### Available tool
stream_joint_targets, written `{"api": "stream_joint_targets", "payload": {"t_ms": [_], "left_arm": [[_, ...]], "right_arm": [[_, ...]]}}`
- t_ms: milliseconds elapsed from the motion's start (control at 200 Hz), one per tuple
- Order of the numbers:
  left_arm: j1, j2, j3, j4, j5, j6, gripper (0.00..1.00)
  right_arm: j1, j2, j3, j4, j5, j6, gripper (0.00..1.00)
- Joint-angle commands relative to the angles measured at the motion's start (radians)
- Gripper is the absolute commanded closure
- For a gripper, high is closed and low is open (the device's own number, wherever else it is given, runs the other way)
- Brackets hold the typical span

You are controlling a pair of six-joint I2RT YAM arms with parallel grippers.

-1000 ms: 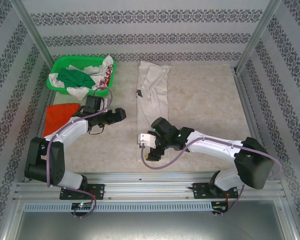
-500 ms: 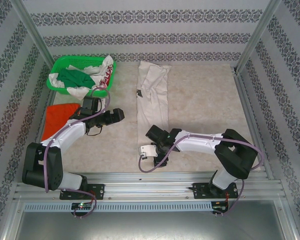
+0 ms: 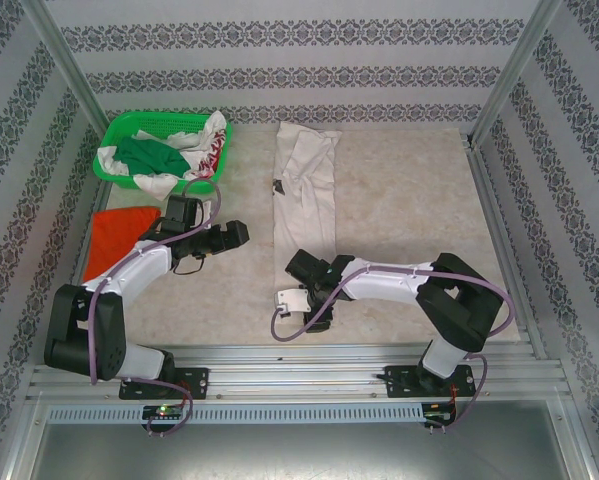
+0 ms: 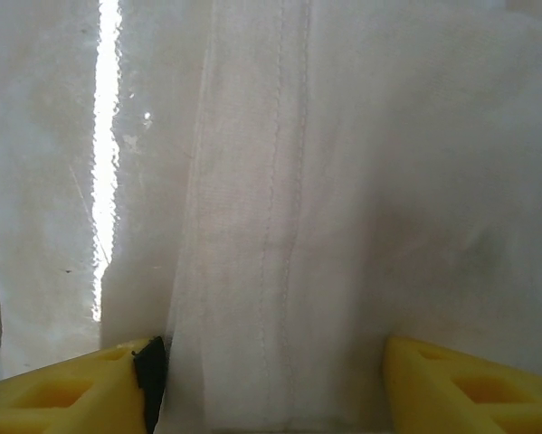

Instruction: Fold and stack the t-shirts

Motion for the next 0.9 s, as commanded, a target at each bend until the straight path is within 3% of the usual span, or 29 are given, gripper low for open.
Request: {"api": "stream_joint_targets", "payload": {"t_ms": [0, 395, 555, 605, 664, 739, 799, 899], "left_arm": [[0.009, 0.016, -0.007, 0.029, 0.026, 0.017, 0.03], [0.009, 0.031, -0.027, 0.06, 0.034, 0.01, 0.03], [0.009, 0.031, -0.03, 0.058, 0.031, 0.014, 0.02], [0.009, 0.032, -0.028, 0.057, 0.034, 0.013, 0.01], [0.009, 0.035, -0.026, 0.059, 0.037, 0.015, 0.0], [0.009, 0.037, -0.028, 0.061, 0.042, 0.016, 0.0], [0.009, 0.038, -0.026, 0.061, 0.044, 0.019, 0.0], [0.009, 0.038, -0.026, 0.061, 0.047, 0.021, 0.0]], "right_arm": [[0.014, -0.018, 0.011, -0.027, -0.053, 0.016, 0.35], [0.017, 0.046, 0.042, -0.048, -0.008, 0.029, 0.4], [0.019, 0.042, 0.039, -0.044, -0.006, 0.03, 0.47], [0.018, 0.039, 0.036, -0.038, -0.001, 0.035, 0.52], [0.017, 0.042, 0.038, -0.041, 0.008, 0.036, 0.65], [0.017, 0.045, 0.037, -0.043, 0.017, 0.035, 0.68], [0.017, 0.044, 0.036, -0.044, 0.02, 0.036, 0.82], [0.015, 0.032, 0.037, -0.06, 0.011, 0.03, 0.96]]}}
